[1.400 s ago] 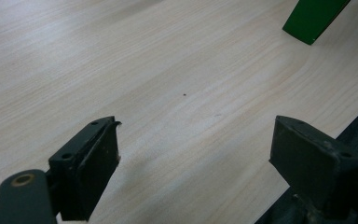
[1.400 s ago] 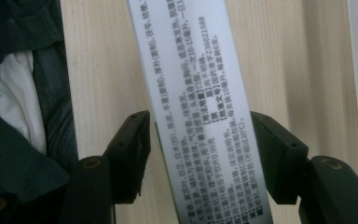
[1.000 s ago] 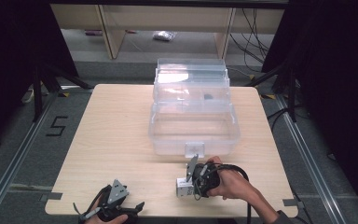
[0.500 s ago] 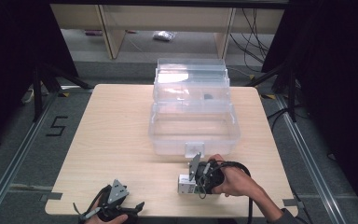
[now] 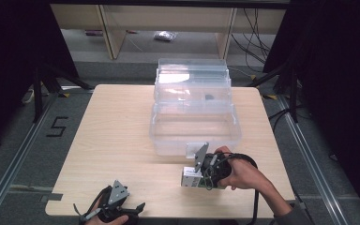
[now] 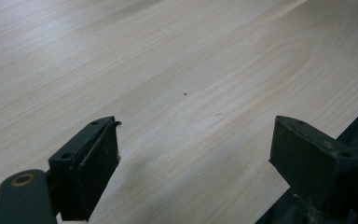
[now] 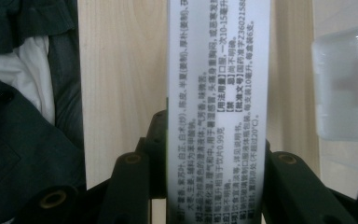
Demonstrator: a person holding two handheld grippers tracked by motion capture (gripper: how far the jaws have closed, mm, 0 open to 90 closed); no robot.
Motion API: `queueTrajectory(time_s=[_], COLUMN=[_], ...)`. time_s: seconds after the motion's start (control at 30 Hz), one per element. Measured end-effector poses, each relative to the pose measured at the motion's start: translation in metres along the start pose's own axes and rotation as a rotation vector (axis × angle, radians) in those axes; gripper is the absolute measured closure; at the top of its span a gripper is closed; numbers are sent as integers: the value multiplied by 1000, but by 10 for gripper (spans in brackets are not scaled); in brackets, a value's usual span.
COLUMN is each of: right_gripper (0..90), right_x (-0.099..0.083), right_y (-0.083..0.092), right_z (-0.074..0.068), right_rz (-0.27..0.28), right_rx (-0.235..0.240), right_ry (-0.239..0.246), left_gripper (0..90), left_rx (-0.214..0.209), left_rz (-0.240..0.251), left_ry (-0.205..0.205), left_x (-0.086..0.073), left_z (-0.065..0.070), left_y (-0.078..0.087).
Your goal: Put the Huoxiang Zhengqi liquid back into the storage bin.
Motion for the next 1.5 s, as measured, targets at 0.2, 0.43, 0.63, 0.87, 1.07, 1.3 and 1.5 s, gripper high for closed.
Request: queueTrajectory(time_s=[0.2, 0.43, 0.63, 0.87, 1.07, 1.3, 1.5], right_gripper=[646, 647, 647, 647, 647, 647, 647], right_x=[-3, -7, -5, -5, -4, -5, -5], right_y=[13, 29, 42, 55, 65, 75, 87], right_z=[12, 18, 26, 31, 40, 49, 56], right_rz=[32, -3, 8, 1, 30, 14, 18], right_rx=[-14, -24, -43, -45, -31, -44, -45], right_ry=[56, 5, 37, -3, 37, -17, 22], left_gripper=[148, 148, 148, 148, 148, 149, 149], left_rx=[2, 6, 5, 6, 7, 6, 5], left_rz=[2, 0, -4, -3, 0, -1, -4], left_ry=[2, 2, -1, 1, 1, 1, 0], left_x=[0, 0, 0, 0, 0, 0, 0], left_z=[0, 0, -1, -1, -1, -1, 0], left_y=[0, 0, 0, 0, 0, 0, 0])
Point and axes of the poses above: each handheld gripper's, and its own axes: y roughly backward along the jaws, x roughly out of its top, z roughly to its right, the point moved 4 cm from there along -y, roughly forward along the jaws, and after that the axes turned 5 degrees about y, right-handed, at the moved point
